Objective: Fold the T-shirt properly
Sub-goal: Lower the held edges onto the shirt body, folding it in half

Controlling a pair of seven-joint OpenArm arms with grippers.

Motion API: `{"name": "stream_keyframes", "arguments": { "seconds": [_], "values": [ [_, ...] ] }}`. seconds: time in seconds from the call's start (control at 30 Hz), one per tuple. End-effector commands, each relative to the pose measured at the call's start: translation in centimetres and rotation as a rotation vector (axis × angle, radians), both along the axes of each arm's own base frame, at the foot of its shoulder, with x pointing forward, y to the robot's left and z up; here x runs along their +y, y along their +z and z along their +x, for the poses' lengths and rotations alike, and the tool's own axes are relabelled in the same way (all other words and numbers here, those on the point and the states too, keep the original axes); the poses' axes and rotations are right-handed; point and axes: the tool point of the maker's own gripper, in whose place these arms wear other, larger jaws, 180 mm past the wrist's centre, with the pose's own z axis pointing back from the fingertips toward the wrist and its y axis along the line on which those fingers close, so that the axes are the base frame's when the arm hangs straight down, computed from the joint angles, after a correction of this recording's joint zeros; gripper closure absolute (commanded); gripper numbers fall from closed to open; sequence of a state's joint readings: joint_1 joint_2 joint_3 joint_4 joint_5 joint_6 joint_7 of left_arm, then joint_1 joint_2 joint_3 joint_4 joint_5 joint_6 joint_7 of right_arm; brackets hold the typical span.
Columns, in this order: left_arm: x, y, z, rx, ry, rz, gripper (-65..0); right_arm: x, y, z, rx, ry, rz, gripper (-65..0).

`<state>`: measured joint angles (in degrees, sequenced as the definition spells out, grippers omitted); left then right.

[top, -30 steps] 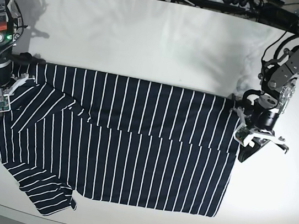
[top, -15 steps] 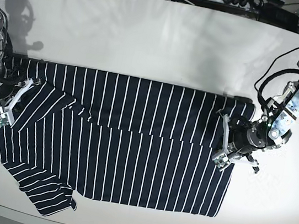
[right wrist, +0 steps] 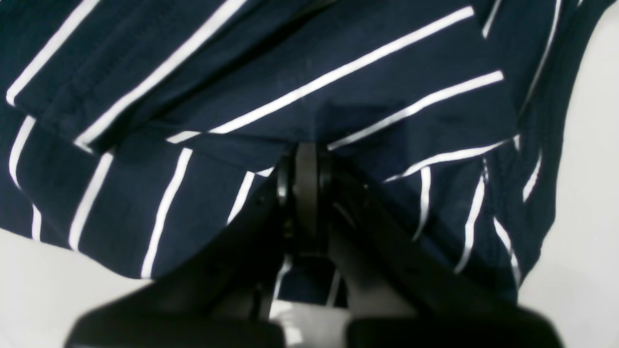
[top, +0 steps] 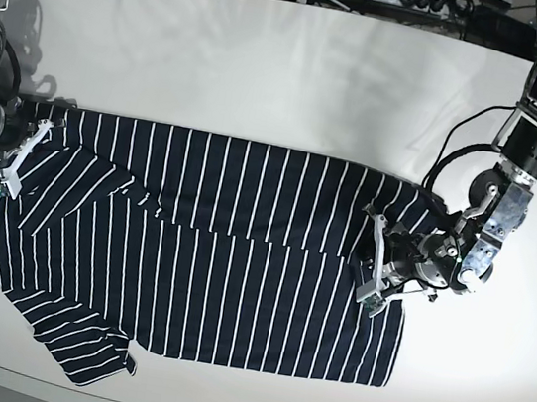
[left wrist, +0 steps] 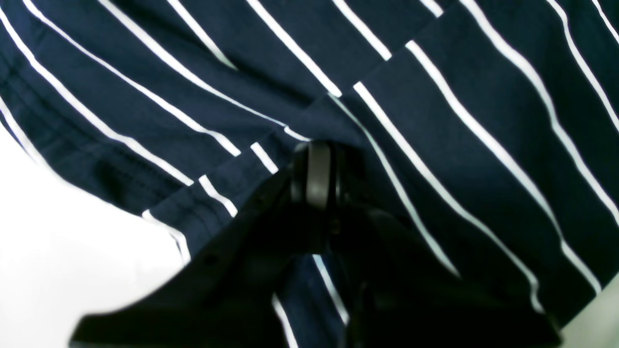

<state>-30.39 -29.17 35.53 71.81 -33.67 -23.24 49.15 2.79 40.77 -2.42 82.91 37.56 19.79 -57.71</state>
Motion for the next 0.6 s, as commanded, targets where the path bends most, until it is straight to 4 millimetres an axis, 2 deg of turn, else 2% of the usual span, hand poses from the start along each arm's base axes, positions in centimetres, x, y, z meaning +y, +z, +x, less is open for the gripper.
{"name": "stream_keyframes", "arguments": {
  "seconds": [0.0,0.27,0.37,0.57],
  "values": [
    [2.0,-1.0,-1.5,0.077,-0.015,0.100,0.0,-1.1,0.9,0.2,-0.008,0.008,-0.029,0.0],
    [7.2,-1.2,-3.2,0.170,0.036,0.222,0.0,-1.2,-1.1,-2.9,0.060,0.031,-0.030,0.0],
    [8.2,-1.1,-4.2,0.223,0.054,0.221,0.0,-1.0,-1.5,-3.4,0.068,0.042,-0.025,0.0],
    [9.8,-0.7,-4.6,0.235,0.077,0.231,0.0,-1.1,-1.5,-3.5,0.073,0.041,-0.029,0.0]
  ]
}}
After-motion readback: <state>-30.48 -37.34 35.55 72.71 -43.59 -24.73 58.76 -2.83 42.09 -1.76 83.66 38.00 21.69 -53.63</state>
